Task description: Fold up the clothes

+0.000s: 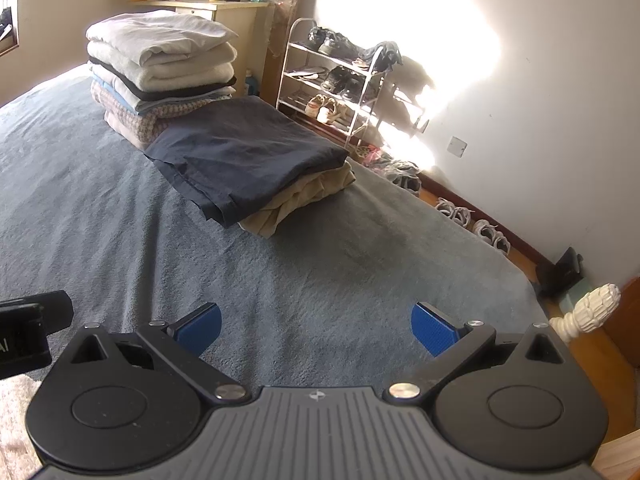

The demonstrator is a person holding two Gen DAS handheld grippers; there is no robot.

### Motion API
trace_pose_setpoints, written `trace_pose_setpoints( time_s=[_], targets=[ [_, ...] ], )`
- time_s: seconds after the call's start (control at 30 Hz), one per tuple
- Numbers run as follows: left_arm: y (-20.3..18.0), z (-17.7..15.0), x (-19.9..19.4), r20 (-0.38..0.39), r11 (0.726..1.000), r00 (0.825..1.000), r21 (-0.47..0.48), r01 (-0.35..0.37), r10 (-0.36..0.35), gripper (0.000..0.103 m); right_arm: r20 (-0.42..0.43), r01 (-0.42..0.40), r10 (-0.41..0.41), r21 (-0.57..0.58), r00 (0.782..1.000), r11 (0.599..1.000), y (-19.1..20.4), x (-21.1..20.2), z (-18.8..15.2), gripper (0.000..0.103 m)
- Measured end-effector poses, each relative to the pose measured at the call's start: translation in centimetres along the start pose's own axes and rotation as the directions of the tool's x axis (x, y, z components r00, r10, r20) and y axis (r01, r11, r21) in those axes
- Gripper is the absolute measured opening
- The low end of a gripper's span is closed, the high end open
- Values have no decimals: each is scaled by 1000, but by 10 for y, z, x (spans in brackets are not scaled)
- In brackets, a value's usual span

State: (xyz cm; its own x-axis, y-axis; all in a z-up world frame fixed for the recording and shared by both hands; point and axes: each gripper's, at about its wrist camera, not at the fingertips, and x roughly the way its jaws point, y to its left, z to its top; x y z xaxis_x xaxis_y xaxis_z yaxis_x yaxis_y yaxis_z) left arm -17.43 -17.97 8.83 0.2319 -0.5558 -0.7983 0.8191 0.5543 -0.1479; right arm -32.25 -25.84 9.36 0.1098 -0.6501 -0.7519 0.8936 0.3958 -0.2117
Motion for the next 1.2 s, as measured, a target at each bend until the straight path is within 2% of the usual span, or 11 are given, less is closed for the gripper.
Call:
trace_pose_setpoints(
  time_s=[1.2],
  targets=[
    [-3, -3, -4, 16, 1000, 1000, 14, -7, 7, 102, 2, 10, -10, 13, 1000, 1000, -1, -2, 2, 103]
  ],
)
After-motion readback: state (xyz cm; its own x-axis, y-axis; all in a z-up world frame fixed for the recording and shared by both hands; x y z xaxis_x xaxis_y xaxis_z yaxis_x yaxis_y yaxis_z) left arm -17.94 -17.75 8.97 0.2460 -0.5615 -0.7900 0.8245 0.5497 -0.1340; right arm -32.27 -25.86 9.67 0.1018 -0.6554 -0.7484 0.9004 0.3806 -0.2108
